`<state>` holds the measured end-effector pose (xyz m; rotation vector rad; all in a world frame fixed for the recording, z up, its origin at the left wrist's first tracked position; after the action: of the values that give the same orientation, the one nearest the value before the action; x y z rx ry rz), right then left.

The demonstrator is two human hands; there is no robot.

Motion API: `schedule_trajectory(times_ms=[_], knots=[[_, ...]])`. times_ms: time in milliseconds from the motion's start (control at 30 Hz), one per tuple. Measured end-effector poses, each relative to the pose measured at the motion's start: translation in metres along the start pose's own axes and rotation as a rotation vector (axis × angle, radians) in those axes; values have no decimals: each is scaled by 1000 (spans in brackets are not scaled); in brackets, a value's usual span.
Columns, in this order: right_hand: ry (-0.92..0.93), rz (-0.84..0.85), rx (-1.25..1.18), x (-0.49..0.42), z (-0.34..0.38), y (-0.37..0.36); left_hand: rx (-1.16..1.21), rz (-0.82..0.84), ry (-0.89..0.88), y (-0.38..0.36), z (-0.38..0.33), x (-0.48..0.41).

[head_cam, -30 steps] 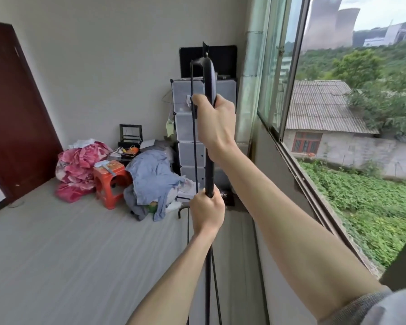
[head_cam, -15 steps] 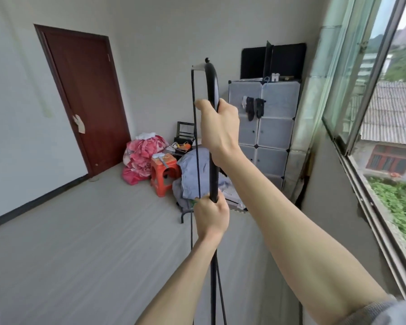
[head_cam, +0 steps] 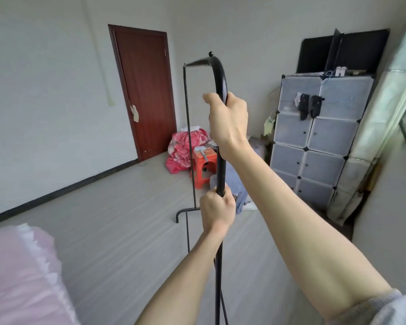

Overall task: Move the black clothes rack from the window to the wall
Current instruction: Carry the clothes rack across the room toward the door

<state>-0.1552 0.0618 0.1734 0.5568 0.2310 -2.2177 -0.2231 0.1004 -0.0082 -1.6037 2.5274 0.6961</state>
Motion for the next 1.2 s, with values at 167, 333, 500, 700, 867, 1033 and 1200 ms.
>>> schedule_trajectory(times_ms=[167, 333, 500, 700, 867, 1033, 1200], knots=[[-9, 84, -40, -10, -5, -24, -22, -96, -4, 17, 13, -11], [-6, 165, -78, -22, -12, -43, -43, -116, 52, 26, 29, -27], [7, 240, -121, -39, -21, -68, -72, -168, 70, 41, 42, -45], [0, 249, -143, -73, -40, -101, -95, -176, 81, 61, 56, -82], [13, 257, -158, -110, -60, -145, -89, -206, 97, 90, 86, -118], [23, 299, -186, -141, -73, -186, -181, -123, 164, 102, 140, -129], [-5, 341, -225, -179, -90, -216, -143, -32, 323, 105, 191, -157]])
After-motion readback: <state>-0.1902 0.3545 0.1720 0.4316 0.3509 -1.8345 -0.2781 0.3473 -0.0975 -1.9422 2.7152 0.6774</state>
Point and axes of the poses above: each hand's wrist, its own x-axis away from the middle knuckle, its own y-axis out of the back of the hand, z = x × y, the point moved 9 cm from there along -x, towards the middle knuckle, and after that the axes turned 13 degrees about z, right-handed, at the moved point
